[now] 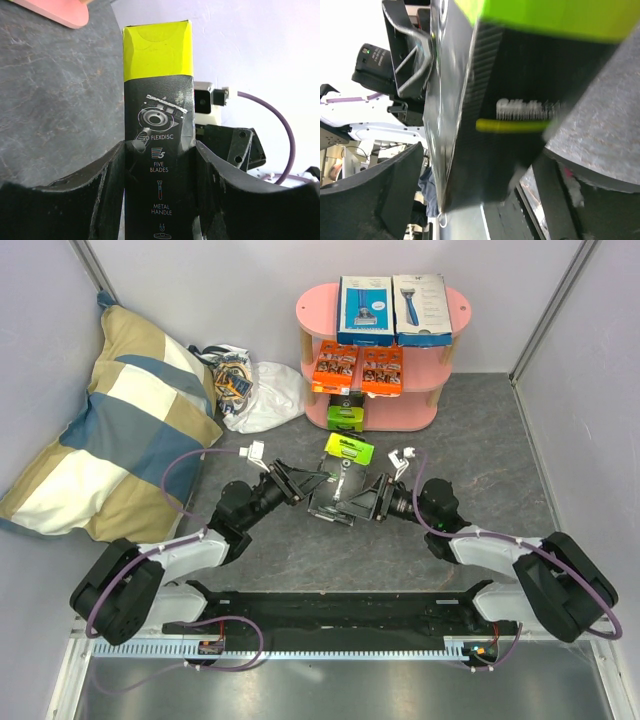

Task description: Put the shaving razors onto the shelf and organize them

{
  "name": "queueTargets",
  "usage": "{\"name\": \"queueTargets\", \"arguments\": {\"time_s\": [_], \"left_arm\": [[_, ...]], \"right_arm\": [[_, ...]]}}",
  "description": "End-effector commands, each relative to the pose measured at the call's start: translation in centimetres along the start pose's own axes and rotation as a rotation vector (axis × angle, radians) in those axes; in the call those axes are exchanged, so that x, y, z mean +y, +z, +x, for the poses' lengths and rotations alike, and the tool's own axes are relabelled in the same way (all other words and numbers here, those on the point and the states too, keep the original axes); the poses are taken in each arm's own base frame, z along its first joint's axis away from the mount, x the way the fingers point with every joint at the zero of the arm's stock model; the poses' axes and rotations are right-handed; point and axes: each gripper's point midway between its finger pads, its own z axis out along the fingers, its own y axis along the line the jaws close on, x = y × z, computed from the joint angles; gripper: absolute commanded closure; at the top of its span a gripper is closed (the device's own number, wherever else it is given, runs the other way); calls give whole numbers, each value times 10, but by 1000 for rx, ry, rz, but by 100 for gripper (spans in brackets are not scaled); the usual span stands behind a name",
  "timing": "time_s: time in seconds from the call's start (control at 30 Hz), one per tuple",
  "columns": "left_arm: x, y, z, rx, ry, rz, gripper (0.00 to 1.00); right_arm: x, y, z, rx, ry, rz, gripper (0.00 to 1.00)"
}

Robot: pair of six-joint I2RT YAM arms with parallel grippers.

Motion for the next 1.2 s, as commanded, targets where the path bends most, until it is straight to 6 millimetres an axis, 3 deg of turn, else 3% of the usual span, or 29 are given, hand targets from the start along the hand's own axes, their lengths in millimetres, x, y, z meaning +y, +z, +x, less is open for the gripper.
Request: {"name": "queueTargets", "arguments": {"time_s": [0.0, 0.07, 0.1, 0.13, 0.23, 0.27, 0.3, 0.37, 0.47, 0.6, 0.7, 0.8, 0.83, 0.9, 0.97, 1.03, 1.07, 1.17], "left_arm": [[-62, 6, -19, -28, -4, 224, 98], [-58, 6, -12, 4, 13, 213, 98], [-57, 5, -11, 12, 23, 212, 95], [-56, 4, -9, 18, 49, 211, 91], [-48, 0, -2, 57, 115, 185, 48], [-49, 0, -1, 66, 139, 182, 27], [-39, -1, 4, 96, 146, 134, 20], [-44, -3, 5, 115, 213, 152, 10], [-47, -4, 12, 171, 260, 186, 8], [-48, -3, 22, 239, 268, 223, 16], [-52, -6, 33, 290, 272, 295, 30], [-57, -8, 38, 314, 254, 357, 65], [-58, -7, 38, 319, 237, 362, 85], [-57, -4, 37, 313, 219, 359, 97], [-59, -1, 31, 280, 210, 363, 98], [-59, 1, 24, 245, 187, 352, 98], [-56, 3, 13, 193, 178, 332, 98], [-53, 7, -9, 86, 140, 297, 98]], "right_arm": [[32, 12, -26, -64, -80, -123, 24], [31, 17, -30, -54, -91, -104, 40], [31, 17, -30, -48, -125, -98, 53], [30, 18, -32, -44, -148, -88, 57], [19, 19, -33, -2, -223, -15, 64], [15, 19, -32, 27, -225, 9, 64], [11, 17, -32, 43, -241, 19, 67], [10, 15, -26, 104, -272, 1, 68], [3, 12, -16, 195, -279, -21, 70], [2, 10, -3, 283, -292, -72, 71], [2, 6, 5, 358, -335, -105, 70], [-9, 3, 10, 426, -366, -62, 66], [-12, 3, 9, 430, -366, -46, 64], [-17, 4, 5, 420, -361, -5, 57], [-21, 5, 0, 389, -361, 39, 42], [-29, 7, -11, 324, -353, 117, 33], [-29, 4, -13, 296, -352, 142, 24], [-33, 0, -32, 145, -332, 225, 9]]}}
